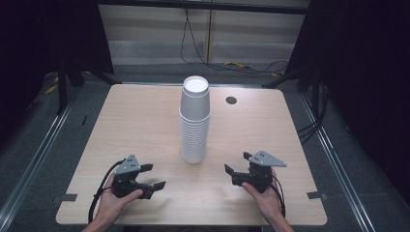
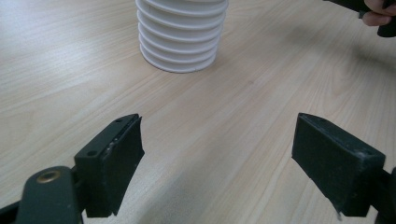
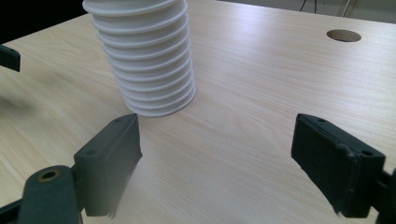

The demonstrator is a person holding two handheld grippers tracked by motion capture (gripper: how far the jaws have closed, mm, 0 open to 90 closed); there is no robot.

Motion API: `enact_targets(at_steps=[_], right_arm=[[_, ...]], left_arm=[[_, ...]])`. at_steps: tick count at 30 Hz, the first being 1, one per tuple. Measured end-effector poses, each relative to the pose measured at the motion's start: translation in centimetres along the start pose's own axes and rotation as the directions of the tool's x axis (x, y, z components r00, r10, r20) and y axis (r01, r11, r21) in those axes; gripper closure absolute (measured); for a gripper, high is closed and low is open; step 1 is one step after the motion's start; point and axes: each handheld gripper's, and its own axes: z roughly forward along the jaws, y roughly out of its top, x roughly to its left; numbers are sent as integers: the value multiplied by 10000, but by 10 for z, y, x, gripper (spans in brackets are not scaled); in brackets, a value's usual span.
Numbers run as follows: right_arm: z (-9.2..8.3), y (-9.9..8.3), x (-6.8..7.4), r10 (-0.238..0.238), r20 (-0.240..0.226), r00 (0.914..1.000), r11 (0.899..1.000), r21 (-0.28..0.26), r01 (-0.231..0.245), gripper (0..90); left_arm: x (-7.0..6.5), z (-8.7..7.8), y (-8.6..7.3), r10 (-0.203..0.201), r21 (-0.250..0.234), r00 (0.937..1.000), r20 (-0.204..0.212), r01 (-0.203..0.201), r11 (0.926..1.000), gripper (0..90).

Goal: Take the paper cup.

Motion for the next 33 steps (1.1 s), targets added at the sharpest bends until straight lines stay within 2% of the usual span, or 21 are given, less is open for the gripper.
enact_targets(at_steps=[2,4,8,10,12,14,20,25,30,33], right_arm=[[-1,2,0,-12,-323,9995,9998,-219,5,138],[-2,3,1,-69,-395,9992,9997,-246,59,139],[-5,5,1,-165,-1028,9946,9985,-527,111,137],[-5,5,2,-174,-1023,9946,9987,-504,123,137],[-6,6,2,-186,-1250,9920,9986,-510,123,152],[-6,8,1,-53,-1455,9893,9969,-788,-63,163],[-5,13,1,-168,-1652,9861,9948,-1015,0,162],[-6,24,4,-322,-1785,9834,9953,-961,151,162],[-6,28,6,-206,-2031,9790,9976,-689,67,137],[-7,32,13,-434,-2186,9748,9983,-465,340,139]], left_arm=[[-1,0,0,69,65,10000,12,-69,10000,162],[-2,-1,0,114,83,9999,4,-114,9999,161],[-2,1,1,226,103,9997,17,-226,9997,162],[-2,2,1,200,118,9998,26,-200,9997,161],[-2,3,1,184,188,9998,33,-185,9997,162],[-1,4,1,221,193,9998,4,-221,9996,161],[-2,5,1,330,324,9994,-56,-328,9989,162],[-5,6,-1,357,405,9994,4,-357,9985,162],[-5,5,0,591,378,9982,86,-594,9975,161],[-7,3,-1,621,327,9980,107,-624,9975,161]])
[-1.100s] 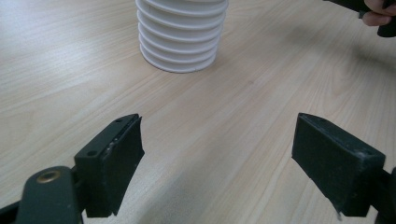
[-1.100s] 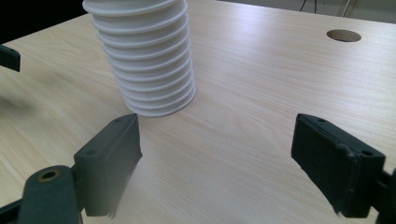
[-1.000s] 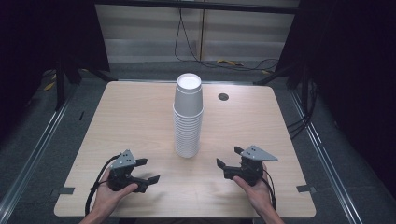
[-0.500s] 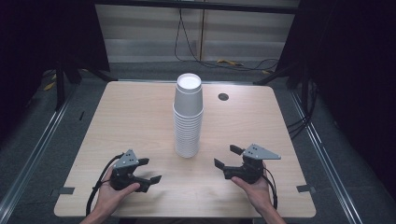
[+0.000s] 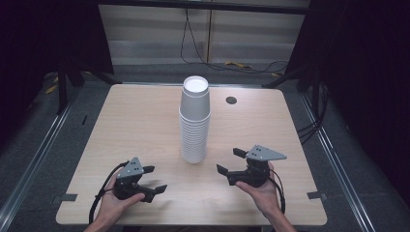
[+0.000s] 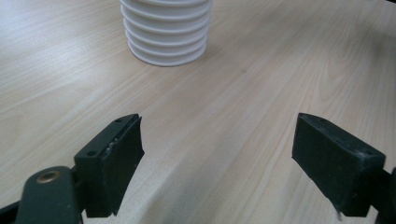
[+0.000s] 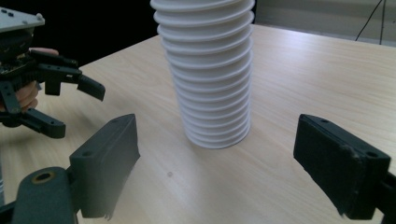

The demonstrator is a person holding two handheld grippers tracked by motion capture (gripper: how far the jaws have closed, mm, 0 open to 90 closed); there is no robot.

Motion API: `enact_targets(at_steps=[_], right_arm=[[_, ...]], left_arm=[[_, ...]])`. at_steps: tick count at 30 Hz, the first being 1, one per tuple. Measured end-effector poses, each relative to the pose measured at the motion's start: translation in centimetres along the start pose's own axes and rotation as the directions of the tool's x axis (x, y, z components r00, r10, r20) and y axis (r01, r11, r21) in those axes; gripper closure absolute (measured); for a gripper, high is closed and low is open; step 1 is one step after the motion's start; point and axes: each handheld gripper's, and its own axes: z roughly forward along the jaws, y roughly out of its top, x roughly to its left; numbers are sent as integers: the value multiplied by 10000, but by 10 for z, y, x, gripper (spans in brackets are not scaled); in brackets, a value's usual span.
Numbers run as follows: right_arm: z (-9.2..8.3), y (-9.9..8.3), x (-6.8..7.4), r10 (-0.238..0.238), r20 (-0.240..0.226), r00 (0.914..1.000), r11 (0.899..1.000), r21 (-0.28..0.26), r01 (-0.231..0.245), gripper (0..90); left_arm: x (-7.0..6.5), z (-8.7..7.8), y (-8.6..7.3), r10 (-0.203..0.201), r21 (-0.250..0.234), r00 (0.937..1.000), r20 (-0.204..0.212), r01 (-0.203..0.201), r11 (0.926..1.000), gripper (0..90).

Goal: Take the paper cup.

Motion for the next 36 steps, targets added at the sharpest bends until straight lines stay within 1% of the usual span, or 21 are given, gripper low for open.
enact_targets(at_steps=[3,5,6,10,11,12,14,15,17,18,20,21,26,28,30,31,32,33,34,36], right_arm=[[1,4,2,54,-65,10000,10000,-61,-54,139],[2,9,3,-17,-54,10000,10000,42,17,148],[4,13,5,-38,-271,9996,9999,151,42,183],[6,19,6,-68,-406,9992,9998,194,75,179],[7,22,5,-45,-521,9986,9996,268,59,178],[8,24,3,23,-729,9973,9993,376,5,167],[9,29,-1,388,-1244,9915,9976,625,-312,153],[8,31,-2,395,-1303,9907,9980,539,-327,154],[6,37,-1,160,-1025,9946,9996,248,-135,136],[3,42,-2,53,-898,9959,10000,-45,-57,136],[2,45,-3,8,-877,9961,9999,-111,-17,134],[2,48,-4,-17,-984,9951,9998,-185,-2,135],[-1,65,-5,-137,-1163,9931,9988,-481,81,136],[0,71,-5,-172,-1205,9926,9983,-565,104,136],[2,78,-6,-209,-1194,9926,9979,-627,134,138],[2,78,-6,-209,-1194,9926,9979,-627,134,138],[2,81,-7,-239,-1175,9928,9979,-633,165,144],[1,89,-8,-321,-1220,9920,9970,-742,232,150],[1,89,-8,-321,-1220,9920,9970,-742,232,150],[-1,99,-9,-425,-1193,9919,9961,-813,329,147]], left_arm=[[0,-1,-1,-7,53,10000,55,7,10000,161],[-2,-2,-1,-19,-11,10000,59,19,10000,161],[-2,-1,-1,49,27,10000,48,-49,10000,161],[-3,0,0,42,15,10000,55,-42,10000,161],[-2,0,0,119,43,9999,55,-119,9999,161],[-3,0,0,67,77,10000,64,-67,9999,160],[-2,1,0,42,88,10000,67,-42,10000,161],[-2,1,0,45,82,10000,58,-46,10000,160],[-2,0,0,49,60,10000,55,-49,10000,161],[-2,0,0,50,62,10000,63,-51,10000,161],[-2,0,-1,64,78,9999,88,-64,9999,161],[-2,0,-1,61,76,9999,92,-62,10000,161],[-2,0,0,80,87,9999,81,-81,9999,161],[-2,1,0,-19,62,9999,104,19,10000,161],[-2,2,0,-2,112,9999,137,1,9999,161],[-2,2,0,18,157,9999,131,-20,9999,161],[-2,2,0,33,154,9999,153,-35,9999,161],[-2,2,-1,7,123,9999,153,-9,9999,161],[-2,1,0,15,106,9999,142,-17,9999,161],[-2,1,-1,1,72,9999,140,-2,10000,161]])
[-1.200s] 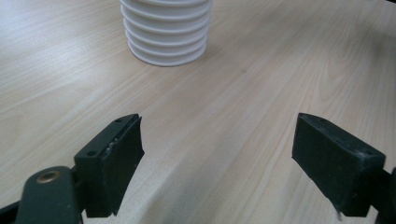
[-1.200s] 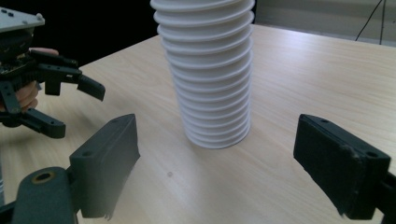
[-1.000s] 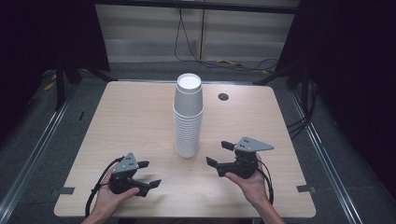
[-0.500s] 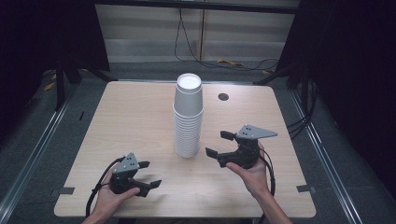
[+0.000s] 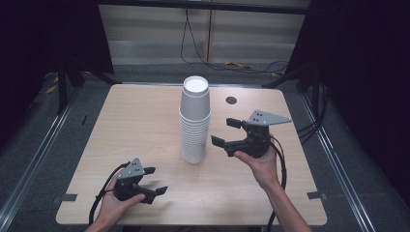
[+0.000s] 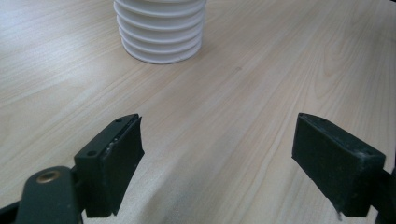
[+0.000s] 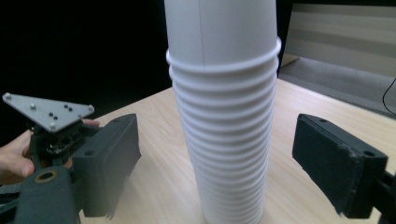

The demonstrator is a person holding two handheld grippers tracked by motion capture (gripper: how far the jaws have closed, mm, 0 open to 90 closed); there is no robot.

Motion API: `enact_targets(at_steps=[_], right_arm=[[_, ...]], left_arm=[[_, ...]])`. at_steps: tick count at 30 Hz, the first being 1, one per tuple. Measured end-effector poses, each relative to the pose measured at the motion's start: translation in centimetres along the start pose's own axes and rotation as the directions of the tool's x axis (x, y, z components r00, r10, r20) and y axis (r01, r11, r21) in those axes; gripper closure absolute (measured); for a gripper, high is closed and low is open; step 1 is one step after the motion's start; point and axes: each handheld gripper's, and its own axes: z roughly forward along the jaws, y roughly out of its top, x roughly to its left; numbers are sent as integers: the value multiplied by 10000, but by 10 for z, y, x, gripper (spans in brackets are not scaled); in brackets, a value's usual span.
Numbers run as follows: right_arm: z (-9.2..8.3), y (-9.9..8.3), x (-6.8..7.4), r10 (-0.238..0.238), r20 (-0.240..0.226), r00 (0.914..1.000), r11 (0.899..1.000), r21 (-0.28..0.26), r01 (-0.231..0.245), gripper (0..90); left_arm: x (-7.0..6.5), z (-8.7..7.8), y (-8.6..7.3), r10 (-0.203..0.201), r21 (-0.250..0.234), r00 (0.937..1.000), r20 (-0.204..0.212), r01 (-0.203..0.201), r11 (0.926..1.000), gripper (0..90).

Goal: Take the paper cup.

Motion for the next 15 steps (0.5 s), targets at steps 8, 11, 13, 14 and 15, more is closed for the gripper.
enact_targets(at_steps=[8,11,13,14,15], right_arm=[[2,33,1,-481,-198,9986,9979,-453,471,161],[7,39,0,-602,-227,9979,9971,-472,590,160],[10,42,0,-660,-245,9975,9970,-422,649,160],[14,46,-1,-653,-371,9972,9969,-458,636,160],[14,46,-1,-653,-371,9972,9969,-458,636,160]], left_arm=[[0,0,0,12,-19,10000,37,-12,10000,161],[0,-1,0,119,-6,9999,26,-119,9999,160],[0,-1,0,67,-20,10000,34,-66,10000,161],[-1,-1,0,71,-77,10000,22,-71,9999,160],[-1,-1,0,125,-99,9999,1,-125,9999,160]])
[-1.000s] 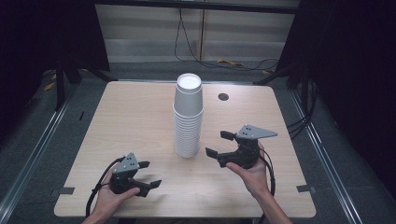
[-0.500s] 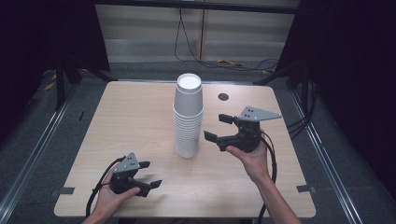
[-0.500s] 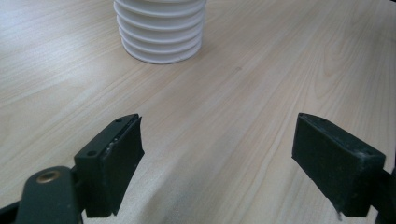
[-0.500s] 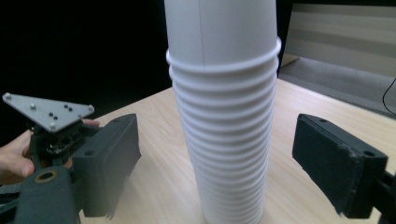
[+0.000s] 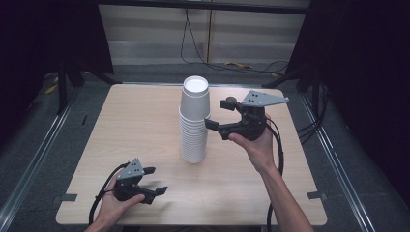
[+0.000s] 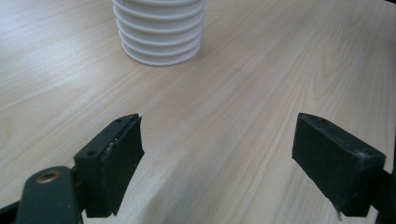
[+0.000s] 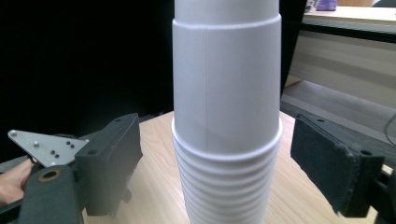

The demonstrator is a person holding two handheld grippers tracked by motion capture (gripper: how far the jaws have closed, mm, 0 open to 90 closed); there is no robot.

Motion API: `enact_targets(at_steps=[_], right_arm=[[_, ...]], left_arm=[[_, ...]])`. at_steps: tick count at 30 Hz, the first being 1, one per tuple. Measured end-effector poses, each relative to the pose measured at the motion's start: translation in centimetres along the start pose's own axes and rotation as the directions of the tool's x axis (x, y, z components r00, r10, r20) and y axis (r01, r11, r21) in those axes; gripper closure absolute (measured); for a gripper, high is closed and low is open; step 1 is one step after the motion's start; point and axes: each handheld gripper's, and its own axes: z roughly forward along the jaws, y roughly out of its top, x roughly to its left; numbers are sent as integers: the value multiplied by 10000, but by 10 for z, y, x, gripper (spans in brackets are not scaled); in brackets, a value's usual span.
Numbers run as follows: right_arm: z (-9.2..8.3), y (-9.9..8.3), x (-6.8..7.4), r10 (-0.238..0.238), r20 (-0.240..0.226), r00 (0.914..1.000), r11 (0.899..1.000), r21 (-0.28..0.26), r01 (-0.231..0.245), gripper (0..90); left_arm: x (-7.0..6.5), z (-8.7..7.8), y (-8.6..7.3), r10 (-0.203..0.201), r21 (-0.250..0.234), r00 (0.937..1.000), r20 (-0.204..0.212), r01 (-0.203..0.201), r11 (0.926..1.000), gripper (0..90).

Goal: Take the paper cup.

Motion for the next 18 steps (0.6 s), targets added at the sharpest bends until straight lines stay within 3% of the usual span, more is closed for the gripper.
enact_targets(at_steps=[3,18], right_arm=[[6,7,0,-223,27,9997,9997,-69,223,168],[28,31,-8,-92,-293,9995,9979,636,110,143]], left_arm=[[-2,0,1,37,-64,10000,77,-37,10000,161],[-2,0,1,101,-23,9999,77,-100,9999,160]])
